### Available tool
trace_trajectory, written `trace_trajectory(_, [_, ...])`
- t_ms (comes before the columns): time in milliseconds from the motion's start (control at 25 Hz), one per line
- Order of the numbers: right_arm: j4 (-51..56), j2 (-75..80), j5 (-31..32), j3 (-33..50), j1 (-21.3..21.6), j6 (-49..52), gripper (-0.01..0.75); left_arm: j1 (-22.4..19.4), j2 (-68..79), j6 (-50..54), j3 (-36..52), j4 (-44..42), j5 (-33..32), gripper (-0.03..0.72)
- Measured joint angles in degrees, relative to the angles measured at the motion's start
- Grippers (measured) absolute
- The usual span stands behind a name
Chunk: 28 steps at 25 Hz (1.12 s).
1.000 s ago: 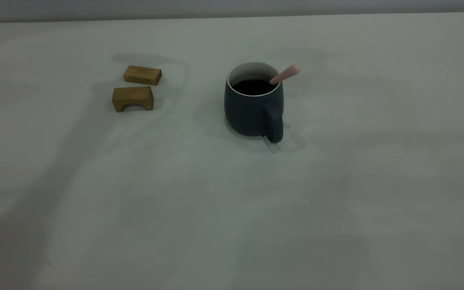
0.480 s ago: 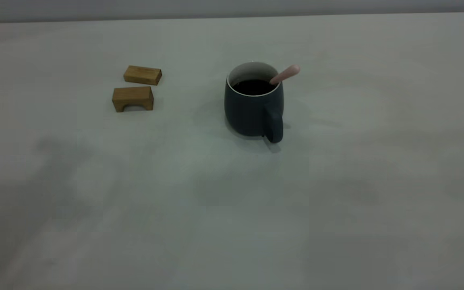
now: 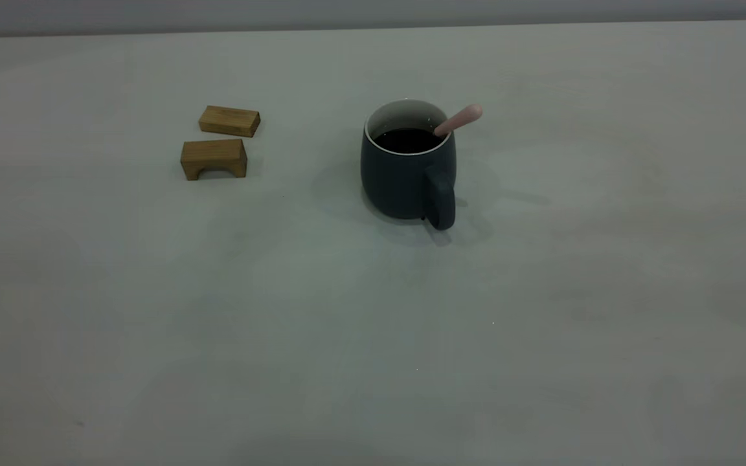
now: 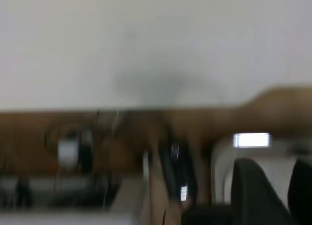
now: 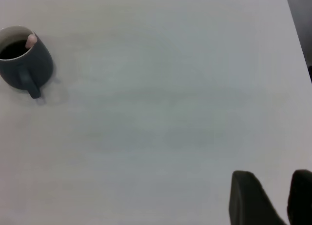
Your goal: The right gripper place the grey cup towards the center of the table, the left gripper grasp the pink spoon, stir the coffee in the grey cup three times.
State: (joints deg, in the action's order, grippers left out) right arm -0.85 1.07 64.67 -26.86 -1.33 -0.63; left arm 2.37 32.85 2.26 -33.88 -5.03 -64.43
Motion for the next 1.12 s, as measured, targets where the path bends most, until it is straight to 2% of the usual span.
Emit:
trace_trajectory(200, [0.0, 0.0, 0.0, 0.0, 0.0, 0.0, 0.238, -0.05, -15.9, 0.62, 4.33, 0.27, 0.93, 0.248])
trace_trajectory(360, [0.0, 0.0, 0.0, 0.0, 0.0, 0.0, 0.238, -0.05, -22.12, 0.96, 4.99, 0.52, 0.82, 0.248])
trace_trajectory(760, [0.0, 0.0, 0.0, 0.0, 0.0, 0.0, 0.238, -0.05, -33.2, 1.02, 5.97, 0.9, 0.04, 0.248])
trace_trajectory(1120, [0.0, 0.0, 0.0, 0.0, 0.0, 0.0, 0.238, -0.05, -33.87, 0.97, 5.97, 0.9, -0.13, 0.248])
